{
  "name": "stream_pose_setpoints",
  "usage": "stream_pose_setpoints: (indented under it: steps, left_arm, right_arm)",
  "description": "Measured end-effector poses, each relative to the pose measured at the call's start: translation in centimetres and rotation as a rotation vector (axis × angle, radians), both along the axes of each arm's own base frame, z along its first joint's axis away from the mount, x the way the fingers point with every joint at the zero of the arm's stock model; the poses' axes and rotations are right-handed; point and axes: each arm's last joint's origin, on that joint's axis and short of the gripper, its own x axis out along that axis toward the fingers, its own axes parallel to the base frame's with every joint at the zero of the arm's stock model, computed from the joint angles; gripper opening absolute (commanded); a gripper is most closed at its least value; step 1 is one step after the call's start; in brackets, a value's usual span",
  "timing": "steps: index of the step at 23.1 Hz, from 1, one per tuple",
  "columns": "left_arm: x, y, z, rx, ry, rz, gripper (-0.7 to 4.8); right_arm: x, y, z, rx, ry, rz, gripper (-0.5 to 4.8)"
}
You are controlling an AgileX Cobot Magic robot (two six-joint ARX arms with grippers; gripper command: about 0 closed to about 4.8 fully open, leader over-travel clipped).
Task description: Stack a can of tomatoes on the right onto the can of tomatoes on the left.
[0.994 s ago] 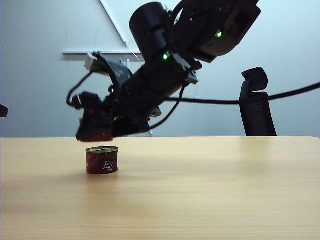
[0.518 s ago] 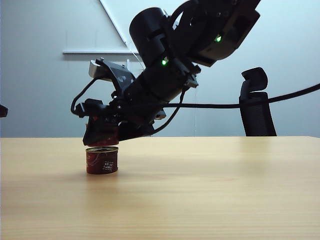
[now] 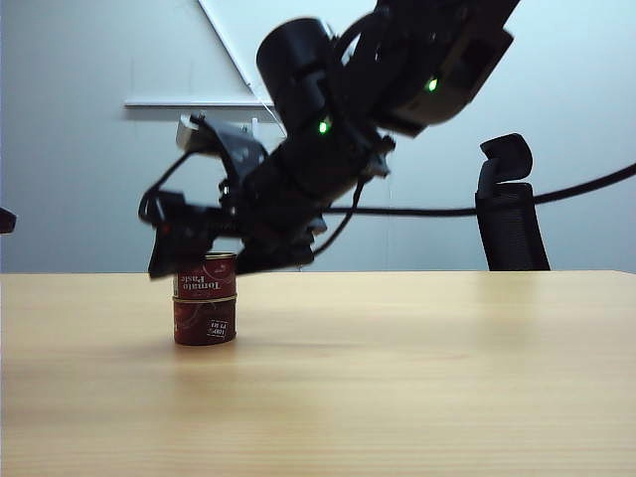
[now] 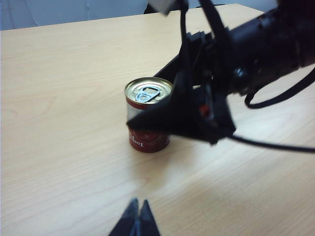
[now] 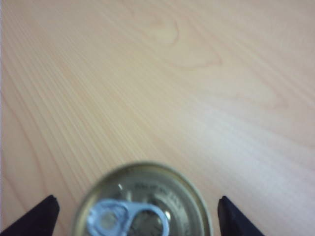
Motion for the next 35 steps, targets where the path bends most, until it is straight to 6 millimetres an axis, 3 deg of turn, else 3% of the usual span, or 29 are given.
stream_pose_setpoints:
  steps: [1, 6, 9, 10, 11, 13, 16, 21, 23, 27, 29, 35]
  left_arm:
    - [0.0, 0.0, 0.0, 0.000, 0.000, 0.000, -0.04]
    - [0.3, 0.6, 0.0, 0.000, 0.000, 0.061, -0.04]
    - [0.6, 1.4, 0.0, -0.001, 0.000, 0.142, -0.04]
    - [0.8, 1.8, 0.0, -0.001, 0.000, 0.182, -0.04]
    - [0.9, 2.0, 0.0, -0.001, 0.000, 0.212, -0.04]
    - [1.0, 2.7, 0.0, -0.001, 0.000, 0.279, -0.04]
    - [1.2, 3.9, 0.1, -0.002, -0.007, 0.406, -0.04]
    - [0.8, 5.0, 0.7, -0.022, -0.087, 0.514, -0.04]
    - [0.8, 5.2, 1.1, -0.030, -0.123, 0.524, -0.04]
    - [0.8, 5.2, 1.0, -0.029, -0.119, 0.525, -0.04]
    - [0.8, 5.2, 1.0, -0.029, -0.120, 0.525, -0.04]
    - [0.8, 5.2, 1.0, -0.029, -0.119, 0.525, -0.04]
  right_arm:
    - [-0.1, -0.1, 0.7, 0.019, -0.001, -0.007, 4.79]
    - [-2.3, -2.2, 10.7, 0.251, -0.158, -0.023, 4.74]
    - [-4.0, -3.8, 14.9, 0.329, -0.214, -0.024, -0.34]
    - [-4.9, -4.7, 16.5, 0.352, -0.235, -0.022, 0.21]
    - [-5.7, -5.4, 17.8, 0.369, -0.256, -0.021, -0.08]
    - [-7.5, -7.3, 20.7, 0.408, -0.318, -0.022, -0.06]
    - [-10.5, -10.5, 23.4, 0.398, -0.348, -0.097, -0.06]
    - [-14.7, -15.3, 24.4, 0.363, -0.379, -0.230, -0.06]
    - [-16.9, -17.7, 23.7, 0.376, -0.409, -0.301, -0.06]
    - [-19.0, -20.2, 21.5, 0.379, -0.438, -0.399, -0.05]
    - [-19.6, -21.1, 20.0, 0.358, -0.434, -0.436, -0.05]
    - [-20.8, -22.2, 18.7, 0.275, -0.377, -0.427, -0.05]
